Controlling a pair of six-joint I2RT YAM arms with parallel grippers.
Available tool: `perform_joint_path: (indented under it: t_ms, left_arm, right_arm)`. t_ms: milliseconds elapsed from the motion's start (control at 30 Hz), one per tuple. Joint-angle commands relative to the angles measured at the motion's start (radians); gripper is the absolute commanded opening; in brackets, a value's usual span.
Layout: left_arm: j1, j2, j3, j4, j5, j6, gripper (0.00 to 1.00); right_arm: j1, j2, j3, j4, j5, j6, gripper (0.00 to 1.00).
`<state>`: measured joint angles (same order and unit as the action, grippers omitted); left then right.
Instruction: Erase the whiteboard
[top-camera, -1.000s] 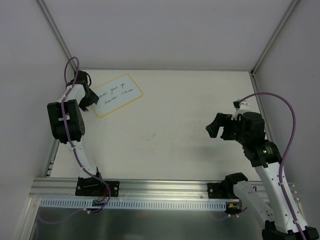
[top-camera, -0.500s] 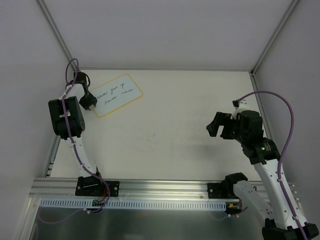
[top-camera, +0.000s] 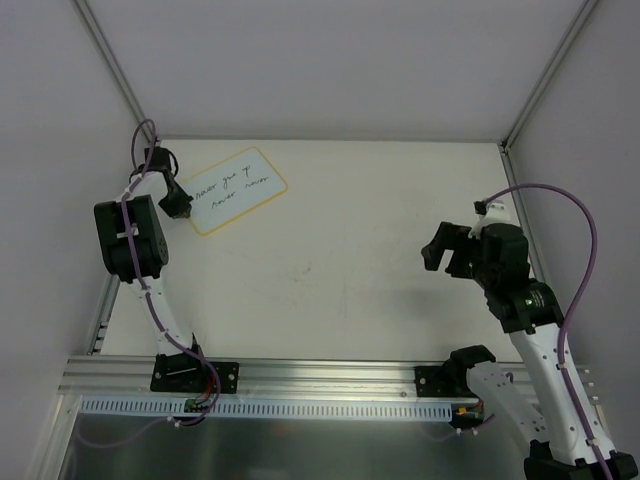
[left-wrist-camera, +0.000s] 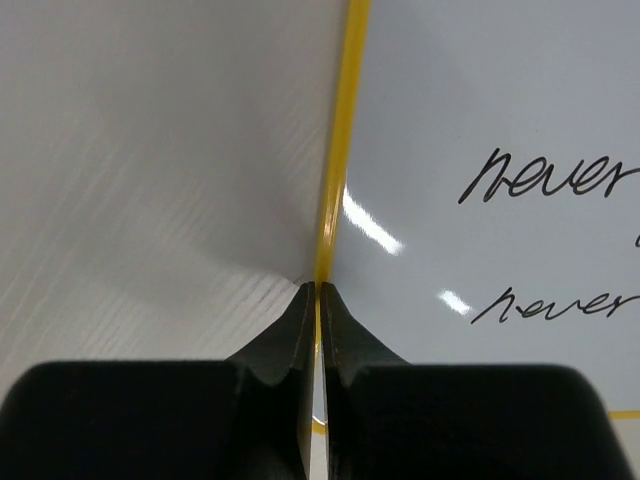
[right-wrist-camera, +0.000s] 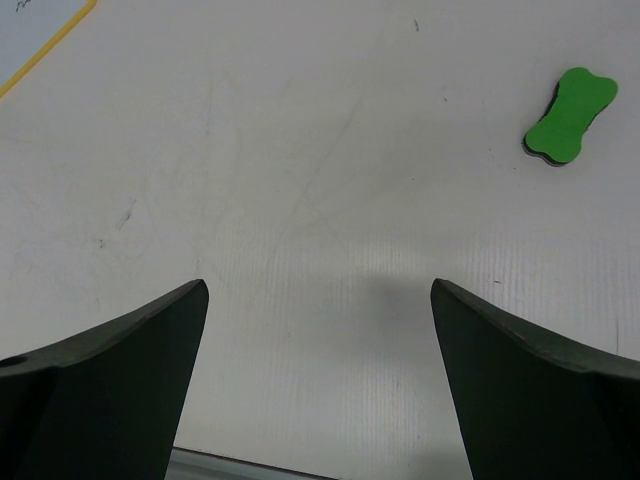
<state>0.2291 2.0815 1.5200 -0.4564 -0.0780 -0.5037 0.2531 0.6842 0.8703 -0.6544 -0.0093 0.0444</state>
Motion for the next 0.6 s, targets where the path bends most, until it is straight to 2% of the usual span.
perform_joint_path:
  t_ms: [0, 300, 433, 567]
  left_arm:
    - [-0.014, -0.034, -0.092, -0.061, 0.086, 0.036, 0.0]
    - [-0.158, -0.198, -0.306, -0.061, 0.119, 0.022, 0.0]
    - [-0.259, -0.256, -0.397, -0.061, 0.119, -0.004, 0.0]
    - [-0.353, -0.317, -0.517, -0.061, 0.135, -0.062, 0.0]
  right_arm:
    - [0.005, 0.0, 0.029, 0.01, 0.118, 0.031, 0.99]
    - [-0.011, 0.124, 0.082, 0.012, 0.321, 0.066, 0.99]
    - [-0.054, 0.21, 0.117, 0.012, 0.325, 0.126, 0.99]
    - [-0.074, 0.29, 0.145, 0.032, 0.253, 0.15, 0.99]
